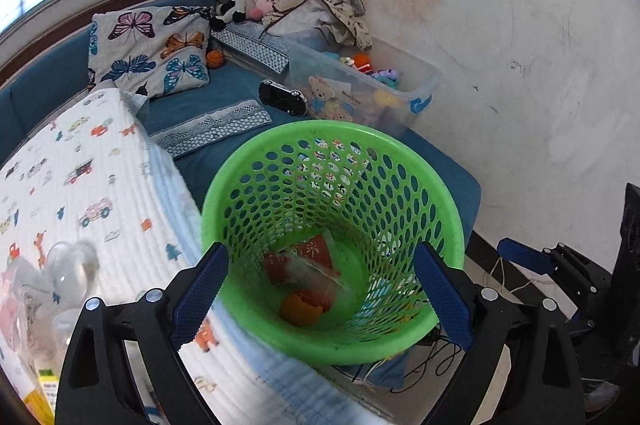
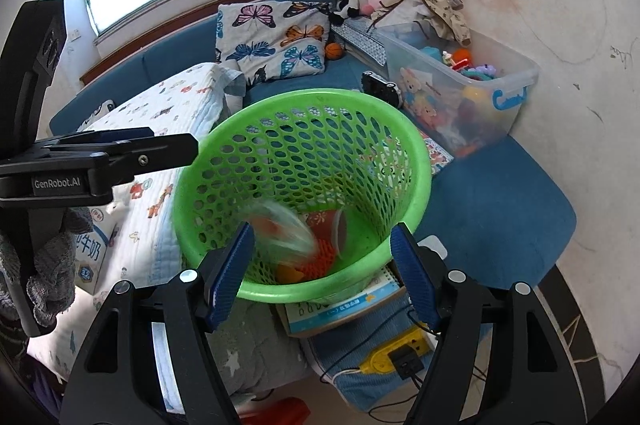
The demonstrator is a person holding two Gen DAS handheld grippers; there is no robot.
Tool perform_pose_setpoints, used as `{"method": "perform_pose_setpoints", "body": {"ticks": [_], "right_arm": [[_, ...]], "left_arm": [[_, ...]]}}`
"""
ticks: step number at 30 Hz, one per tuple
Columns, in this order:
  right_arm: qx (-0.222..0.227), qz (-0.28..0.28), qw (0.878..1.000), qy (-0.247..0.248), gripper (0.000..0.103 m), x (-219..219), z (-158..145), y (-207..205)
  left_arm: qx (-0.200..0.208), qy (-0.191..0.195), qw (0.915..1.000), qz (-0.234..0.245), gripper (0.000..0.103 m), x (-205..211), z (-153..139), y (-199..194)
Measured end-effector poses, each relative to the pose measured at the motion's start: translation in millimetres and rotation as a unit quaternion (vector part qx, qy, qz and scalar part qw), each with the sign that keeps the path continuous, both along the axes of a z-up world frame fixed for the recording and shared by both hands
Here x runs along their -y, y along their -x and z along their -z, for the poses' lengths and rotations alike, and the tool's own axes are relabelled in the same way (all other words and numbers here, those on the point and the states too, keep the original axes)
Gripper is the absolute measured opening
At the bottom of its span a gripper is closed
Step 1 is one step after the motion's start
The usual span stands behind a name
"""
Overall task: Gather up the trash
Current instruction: 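Return to the table and grasp the white paper cup with the left tool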
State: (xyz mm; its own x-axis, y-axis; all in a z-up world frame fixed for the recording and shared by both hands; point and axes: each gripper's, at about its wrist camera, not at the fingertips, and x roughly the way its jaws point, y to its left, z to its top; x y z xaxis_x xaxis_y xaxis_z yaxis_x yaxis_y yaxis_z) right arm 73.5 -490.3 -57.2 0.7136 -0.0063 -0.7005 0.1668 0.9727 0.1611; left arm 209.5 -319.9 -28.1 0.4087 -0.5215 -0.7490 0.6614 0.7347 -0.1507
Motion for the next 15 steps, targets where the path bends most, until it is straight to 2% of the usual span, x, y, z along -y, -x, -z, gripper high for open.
{"method": "perform_pose_setpoints", "body": {"ticks": [7, 12, 15], "right_arm": [[0.007, -0.017, 1.000, 0.000, 0.071, -17.9, -5.8, 6.9], [0.014, -0.038, 0.999, -0.006, 0.071, -41.1, -11.2, 7.1], [0.018, -0.055, 0.998, -0.007, 0.071, -59.2, -15.1, 5.4]], "left_arm": [[0.041, 0.010, 0.9988, -0.024, 0.090, -44.3, -24.7, 21.9], [0.068, 0.012, 0.9961, -0.054, 0.090, -89.1, -37.3, 38.8], [0.071, 0.014, 0.9943, -0.078, 0.090, -121.7, -40.3, 44.7]]}}
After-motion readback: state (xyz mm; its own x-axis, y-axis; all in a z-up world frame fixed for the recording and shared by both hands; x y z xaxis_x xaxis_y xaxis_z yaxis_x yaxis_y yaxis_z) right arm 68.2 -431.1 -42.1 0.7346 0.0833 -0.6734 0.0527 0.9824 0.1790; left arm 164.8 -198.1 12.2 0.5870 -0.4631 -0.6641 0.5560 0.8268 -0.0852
